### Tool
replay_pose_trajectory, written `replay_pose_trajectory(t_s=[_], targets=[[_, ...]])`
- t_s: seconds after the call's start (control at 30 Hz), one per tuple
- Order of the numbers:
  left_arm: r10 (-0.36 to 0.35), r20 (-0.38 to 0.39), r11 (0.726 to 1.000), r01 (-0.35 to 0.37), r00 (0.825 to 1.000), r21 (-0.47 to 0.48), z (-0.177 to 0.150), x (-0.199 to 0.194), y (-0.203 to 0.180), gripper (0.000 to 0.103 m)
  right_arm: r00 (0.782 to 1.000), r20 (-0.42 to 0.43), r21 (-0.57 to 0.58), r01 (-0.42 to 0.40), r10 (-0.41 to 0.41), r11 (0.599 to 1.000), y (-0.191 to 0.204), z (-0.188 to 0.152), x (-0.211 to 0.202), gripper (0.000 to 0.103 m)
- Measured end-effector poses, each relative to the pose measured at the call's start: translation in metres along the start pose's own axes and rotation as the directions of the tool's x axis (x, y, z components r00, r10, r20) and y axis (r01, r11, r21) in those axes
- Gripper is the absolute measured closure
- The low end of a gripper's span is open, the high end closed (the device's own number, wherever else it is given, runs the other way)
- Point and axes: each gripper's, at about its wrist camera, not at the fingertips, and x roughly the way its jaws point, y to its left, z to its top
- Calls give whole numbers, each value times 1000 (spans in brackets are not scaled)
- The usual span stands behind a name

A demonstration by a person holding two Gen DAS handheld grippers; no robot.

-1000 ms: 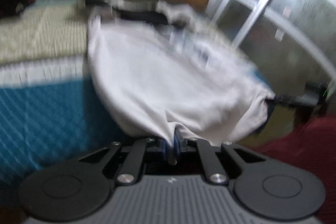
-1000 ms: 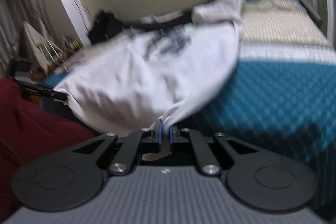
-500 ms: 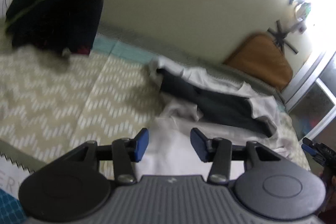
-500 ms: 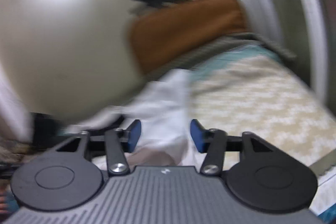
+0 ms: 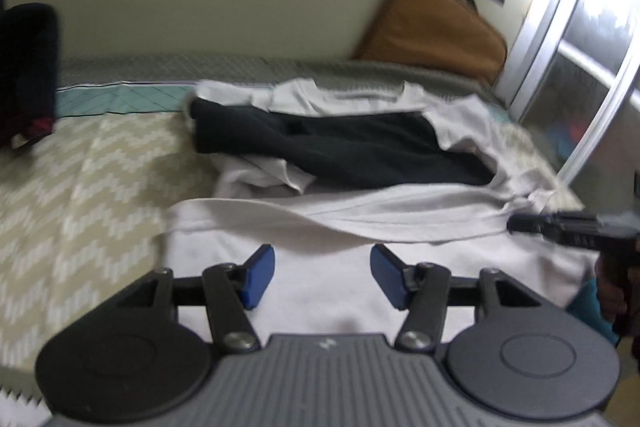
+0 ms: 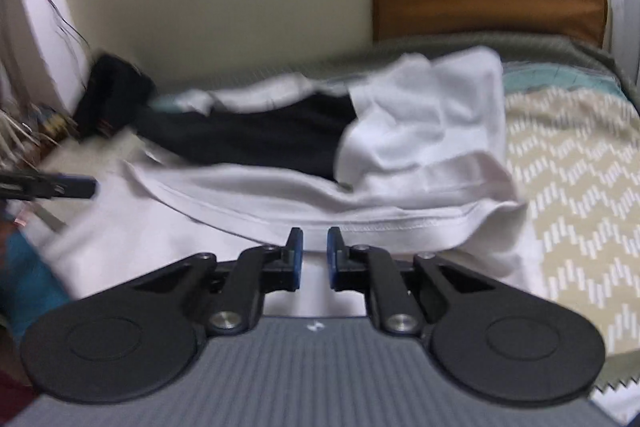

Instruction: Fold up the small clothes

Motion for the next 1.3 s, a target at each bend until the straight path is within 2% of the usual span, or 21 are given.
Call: replay_pose_trajectory(t_s=[0.03, 0.1, 0.2, 0.27, 0.33, 0.37, 0.4, 0.43, 0.53, 0.57, 0.6, 0.63, 0.67, 0.8, 0.83, 0.9, 0.93, 1.0, 1.1, 1.2, 1.3], targets=[[3, -20, 1000, -2, 1000, 7, 2, 9, -2, 50, 999, 23, 9, 39, -39, 999, -9, 2, 2, 102], [25, -44, 1000, -24, 999, 8, 3, 15, -1, 51, 989, 46, 91, 135, -140, 987, -32, 5, -3, 102], [36, 22, 999, -36, 999, -5, 6, -6, 13, 47, 989, 85, 119, 112, -122, 987, -51, 1, -32, 95], [96, 87, 995, -93, 992, -38, 8, -24, 30, 34, 980, 134, 58, 137, -144, 989, -49, -2, -50, 94], [158, 113, 984, -147, 981, -99, 8, -32, 51, 25, 968, 171, 19, 186, -186, 982, -51, -2, -56, 76], [176, 100, 978, -163, 979, -127, 10, -32, 61, 25, 960, 190, 9, 206, -204, 979, -53, -2, -58, 66], [188, 78, 973, -175, 979, -151, 10, -29, 68, 25, 955, 203, 10, 218, -216, 976, -55, -1, -58, 47], [194, 63, 969, -181, 979, -168, 11, -26, 73, 25, 954, 208, 21, 219, -218, 976, -60, 2, -51, 40], [154, 33, 973, -146, 988, -177, 13, -11, 71, 33, 965, 178, 59, 184, -192, 981, -68, 10, -35, 45], [139, 23, 978, -133, 990, -162, 14, -5, 65, 50, 971, 151, 67, 177, -185, 982, -69, 11, -28, 55], [124, 10, 983, -122, 992, -139, 14, 1, 60, 64, 975, 124, 65, 178, -185, 982, -69, 12, -22, 88], [117, -11, 986, -117, 993, -114, 15, 9, 54, 93, 973, 114, 59, 196, -201, 979, -67, 12, -19, 90], [115, -24, 988, -117, 993, -100, 17, 14, 52, 98, 968, 130, 54, 208, -214, 977, -67, 11, -21, 91], [101, 19, 993, -99, 995, -64, 22, 9, 42, 98, 952, 148, 145, 246, -266, 958, -82, 7, -33, 91], [102, 21, 993, -101, 995, -55, 23, 9, 42, 97, 956, 123, 155, 248, -267, 956, -86, 6, -29, 91], [153, -32, 987, -154, 988, -46, 26, 22, 44, 84, 960, 72, 114, 261, -270, 959, -83, 5, -18, 87], [170, -56, 984, -173, 984, -46, 25, 26, 46, 72, 958, 77, 91, 270, -277, 959, -80, 7, -17, 84], [175, -52, 983, -178, 983, -43, 24, 15, 50, 67, 962, 117, 76, 237, -245, 968, -79, 16, -28, 73], [147, 17, 988, -145, 989, -54, 32, -19, 56, 67, 962, 194, 77, 182, -194, 980, -83, 41, -49, 70], [167, 98, 985, -162, 981, -55, 64, -38, 60, 56, 963, 204, 12, 180, -179, 984, -78, 81, -37, 70], [213, 140, 977, -211, 967, -26, 104, -23, 58, 35, 976, 176, -41, 138, -129, 990, -71, 120, 0, 61]])
